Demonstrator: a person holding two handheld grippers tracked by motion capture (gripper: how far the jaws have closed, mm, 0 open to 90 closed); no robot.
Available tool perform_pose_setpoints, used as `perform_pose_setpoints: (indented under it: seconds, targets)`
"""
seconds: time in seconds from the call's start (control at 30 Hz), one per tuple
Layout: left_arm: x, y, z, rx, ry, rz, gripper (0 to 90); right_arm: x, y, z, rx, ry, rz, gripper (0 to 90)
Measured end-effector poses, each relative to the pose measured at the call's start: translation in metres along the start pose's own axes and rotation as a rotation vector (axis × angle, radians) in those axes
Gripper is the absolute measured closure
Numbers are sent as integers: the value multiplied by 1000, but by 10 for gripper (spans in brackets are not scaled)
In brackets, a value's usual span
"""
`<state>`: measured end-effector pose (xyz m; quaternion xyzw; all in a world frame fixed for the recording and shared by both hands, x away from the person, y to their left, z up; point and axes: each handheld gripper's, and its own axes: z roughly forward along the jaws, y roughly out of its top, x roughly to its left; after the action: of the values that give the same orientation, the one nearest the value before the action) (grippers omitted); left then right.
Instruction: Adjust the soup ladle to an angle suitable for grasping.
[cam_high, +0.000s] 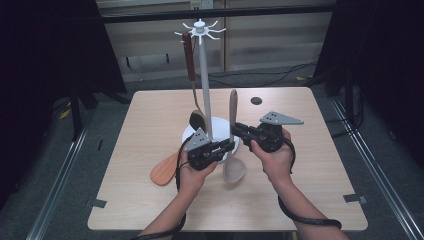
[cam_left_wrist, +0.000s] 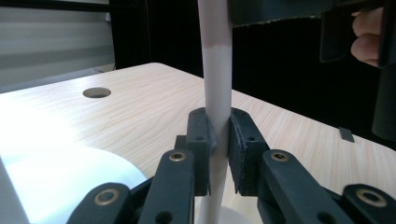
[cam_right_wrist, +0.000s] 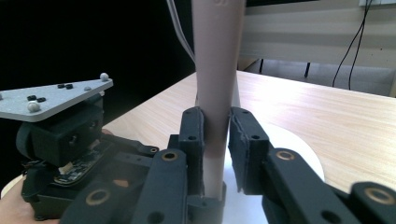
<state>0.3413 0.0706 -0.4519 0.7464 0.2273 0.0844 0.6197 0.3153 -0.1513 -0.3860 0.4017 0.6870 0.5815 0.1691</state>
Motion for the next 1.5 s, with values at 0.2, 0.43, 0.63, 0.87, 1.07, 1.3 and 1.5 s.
perform_pose_setpoints:
  seconds: [0.2,0.43,0.63,0.87,1.07,1.3,1.5]
  targets:
    - [-1,0,-5,-3,-8,-4,799,-3,-4,-2,-24,3,-19,594]
    - [-1,0,-9,2,-34,16,799,-15,-16,-11,-26,-25,-47,434]
    - [1,4,-14,-9,-43,11,799,-27,-30,-16,4,-69,-39,318]
    - [1,9,-19,-17,-65,15,799,-34,-47,-13,48,-91,-51,197]
    - [2,14,-23,-23,-91,23,799,-35,-59,-10,86,-81,-69,101]
    - [4,19,-27,-15,-106,30,799,-37,-67,-10,125,-93,-77,82]
    - [6,25,-32,-19,-119,45,799,-40,-69,-12,132,-105,-63,82]
